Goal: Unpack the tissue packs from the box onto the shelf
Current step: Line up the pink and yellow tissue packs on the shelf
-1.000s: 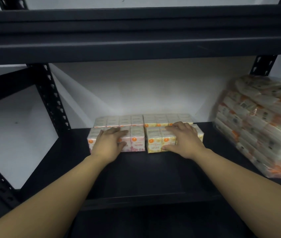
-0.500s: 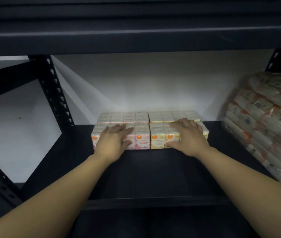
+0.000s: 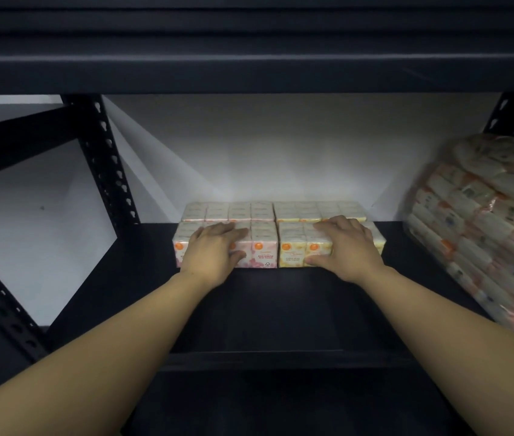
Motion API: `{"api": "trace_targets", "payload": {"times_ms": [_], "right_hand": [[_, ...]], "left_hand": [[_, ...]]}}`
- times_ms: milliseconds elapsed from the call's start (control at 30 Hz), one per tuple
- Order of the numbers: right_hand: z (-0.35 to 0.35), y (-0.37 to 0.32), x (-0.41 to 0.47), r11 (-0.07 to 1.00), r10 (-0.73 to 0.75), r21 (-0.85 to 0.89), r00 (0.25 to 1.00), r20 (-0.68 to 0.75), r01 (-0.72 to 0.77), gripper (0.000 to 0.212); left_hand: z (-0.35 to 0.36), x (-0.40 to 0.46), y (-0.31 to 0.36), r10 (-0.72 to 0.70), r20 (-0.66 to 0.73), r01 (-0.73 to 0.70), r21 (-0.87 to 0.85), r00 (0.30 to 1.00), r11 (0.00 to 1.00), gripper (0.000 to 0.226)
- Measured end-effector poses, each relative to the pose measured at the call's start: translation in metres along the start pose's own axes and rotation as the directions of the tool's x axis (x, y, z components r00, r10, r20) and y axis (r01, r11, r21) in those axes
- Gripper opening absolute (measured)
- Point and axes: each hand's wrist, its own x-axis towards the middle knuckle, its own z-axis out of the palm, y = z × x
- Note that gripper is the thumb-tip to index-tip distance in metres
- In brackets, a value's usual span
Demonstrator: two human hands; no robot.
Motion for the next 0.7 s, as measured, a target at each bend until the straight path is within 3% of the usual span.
{"api": "trace_targets", "payload": {"times_ms": [167,367,567,700], "right_hand": [[-0.007,-0.015,-0.012,1.000,-0.017,0.000,1.000,-0.023,0.017,0.090],[-0.004,-0.048,-0.070,0.986,-0.116,0.112,0.992,-0.046,0.120,0.072],[0.013,-0.087,-0.127,0.989,-0.077,0.127,0.997,0.017,0.074,0.068],[0.032,-0.109,-0.165,0.991,-0.044,0.127,0.999,-0.017,0.046,0.067]], "left_hand": [[-0.007,-0.012,0.003,0.029,0.018,-0.028,-0.046,0.999,0.999,0.064],[-0.016,-0.082,0.015,0.043,-0.029,-0.046,-0.123,0.999,0.991,0.068],[-0.015,-0.141,0.010,0.021,0.060,-0.014,-0.117,0.998,0.993,0.069],[-0.011,-0.174,0.005,0.057,0.090,-0.048,-0.095,0.994,0.994,0.072]]}}
